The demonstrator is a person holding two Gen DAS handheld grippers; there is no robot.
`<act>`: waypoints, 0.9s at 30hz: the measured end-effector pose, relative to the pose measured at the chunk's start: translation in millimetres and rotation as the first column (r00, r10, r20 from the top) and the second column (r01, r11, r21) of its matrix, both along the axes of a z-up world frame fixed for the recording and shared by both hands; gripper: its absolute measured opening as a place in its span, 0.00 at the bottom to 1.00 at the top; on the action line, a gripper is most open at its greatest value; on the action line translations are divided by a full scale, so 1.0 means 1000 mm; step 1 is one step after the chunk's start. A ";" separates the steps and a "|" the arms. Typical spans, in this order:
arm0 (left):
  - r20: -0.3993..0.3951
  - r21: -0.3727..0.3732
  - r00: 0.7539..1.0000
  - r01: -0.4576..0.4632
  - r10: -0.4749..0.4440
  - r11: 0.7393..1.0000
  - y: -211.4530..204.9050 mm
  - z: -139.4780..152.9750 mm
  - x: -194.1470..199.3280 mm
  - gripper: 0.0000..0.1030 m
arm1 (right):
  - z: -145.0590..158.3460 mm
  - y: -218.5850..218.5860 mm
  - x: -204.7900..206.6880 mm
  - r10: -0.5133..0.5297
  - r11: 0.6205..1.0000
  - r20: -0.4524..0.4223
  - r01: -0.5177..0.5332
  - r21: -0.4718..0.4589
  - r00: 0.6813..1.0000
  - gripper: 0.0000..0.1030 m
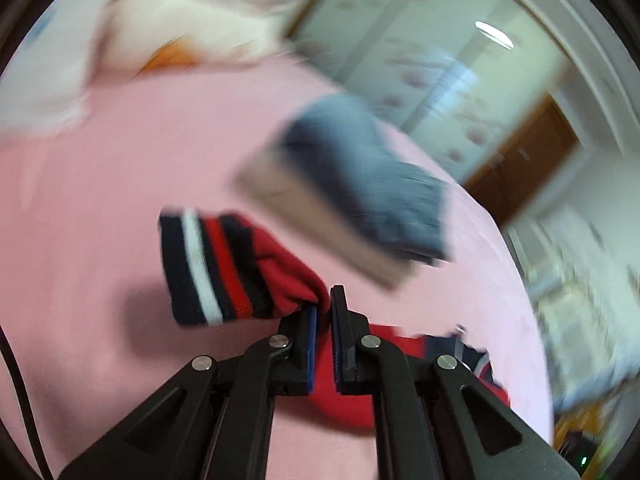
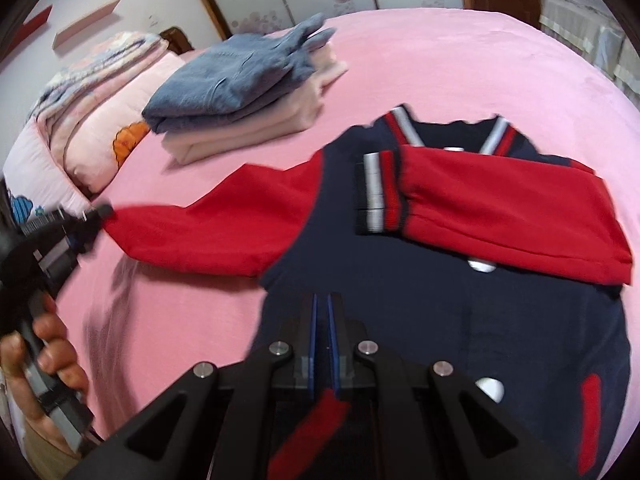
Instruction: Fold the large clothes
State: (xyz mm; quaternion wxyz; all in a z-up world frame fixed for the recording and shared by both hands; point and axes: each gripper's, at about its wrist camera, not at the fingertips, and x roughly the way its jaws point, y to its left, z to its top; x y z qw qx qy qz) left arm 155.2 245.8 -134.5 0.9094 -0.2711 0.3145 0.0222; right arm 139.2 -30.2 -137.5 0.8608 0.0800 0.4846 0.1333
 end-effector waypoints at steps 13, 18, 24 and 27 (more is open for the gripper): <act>-0.215 0.092 0.783 0.612 -0.584 0.786 -0.238 -0.035 0.036 0.45 | 0.000 -0.136 -0.029 -0.249 0.968 -0.012 0.249 0.007 0.968 0.05; -0.195 0.052 0.793 0.596 -0.577 0.801 -0.222 -0.031 0.030 0.45 | -0.004 -0.151 -0.032 -0.267 0.963 -0.017 0.268 0.032 0.963 0.05; -0.108 0.073 0.869 0.491 -0.483 0.868 -0.176 0.000 -0.002 0.58 | 0.003 -0.140 -0.024 -0.220 0.971 -0.010 0.220 0.095 0.975 0.05; -0.122 0.070 0.898 0.433 -0.423 0.899 -0.149 -0.002 -0.007 0.58 | 0.010 -0.130 -0.011 -0.172 0.977 0.001 0.171 0.127 0.985 0.05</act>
